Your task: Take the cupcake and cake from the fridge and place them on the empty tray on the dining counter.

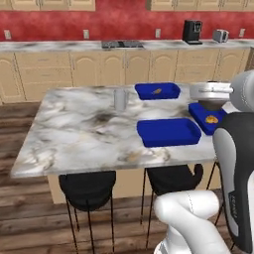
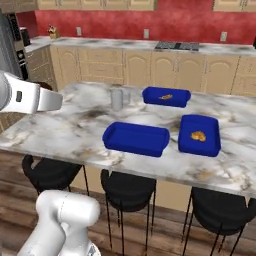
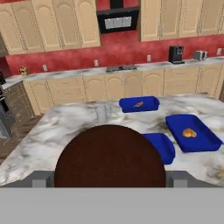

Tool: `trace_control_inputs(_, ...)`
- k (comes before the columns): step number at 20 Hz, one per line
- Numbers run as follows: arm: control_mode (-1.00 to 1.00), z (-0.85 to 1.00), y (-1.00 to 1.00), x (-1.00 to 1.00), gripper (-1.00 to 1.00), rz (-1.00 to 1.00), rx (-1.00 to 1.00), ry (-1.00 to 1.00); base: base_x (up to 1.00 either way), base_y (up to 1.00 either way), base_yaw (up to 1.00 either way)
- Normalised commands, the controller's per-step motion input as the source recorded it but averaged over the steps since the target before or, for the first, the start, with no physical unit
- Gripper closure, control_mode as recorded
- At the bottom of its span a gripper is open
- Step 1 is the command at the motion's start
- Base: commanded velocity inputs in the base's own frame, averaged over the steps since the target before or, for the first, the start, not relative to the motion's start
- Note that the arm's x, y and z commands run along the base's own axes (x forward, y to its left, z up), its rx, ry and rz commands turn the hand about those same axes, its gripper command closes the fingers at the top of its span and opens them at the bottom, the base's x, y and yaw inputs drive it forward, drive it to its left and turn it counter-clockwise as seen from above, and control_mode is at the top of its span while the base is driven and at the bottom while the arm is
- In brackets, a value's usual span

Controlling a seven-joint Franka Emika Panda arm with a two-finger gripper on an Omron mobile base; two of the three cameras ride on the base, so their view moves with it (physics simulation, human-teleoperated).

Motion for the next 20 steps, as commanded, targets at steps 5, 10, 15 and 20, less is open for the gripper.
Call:
trace_control_inputs(5, 1.00, 0.00, 0.00, 0.00, 1.00, 0.00, 0.00, 0.00, 1.00, -0.75, 0.12)
trace_control_inputs(10, 1.00, 0.00, 0.00, 0.00, 1.00, 0.00, 0.00, 0.00, 1.00, -0.74, -0.16)
trace_control_inputs(15, 1.00, 0.00, 0.00, 0.00, 1.00, 0.00, 0.00, 0.00, 0.98, -0.34, -0.53)
trace_control_inputs(20, -1.00, -0.28, -0.11, 0.60, 1.00, 0.00, 0.02, 0.09, 0.40, -0.07, -0.15)
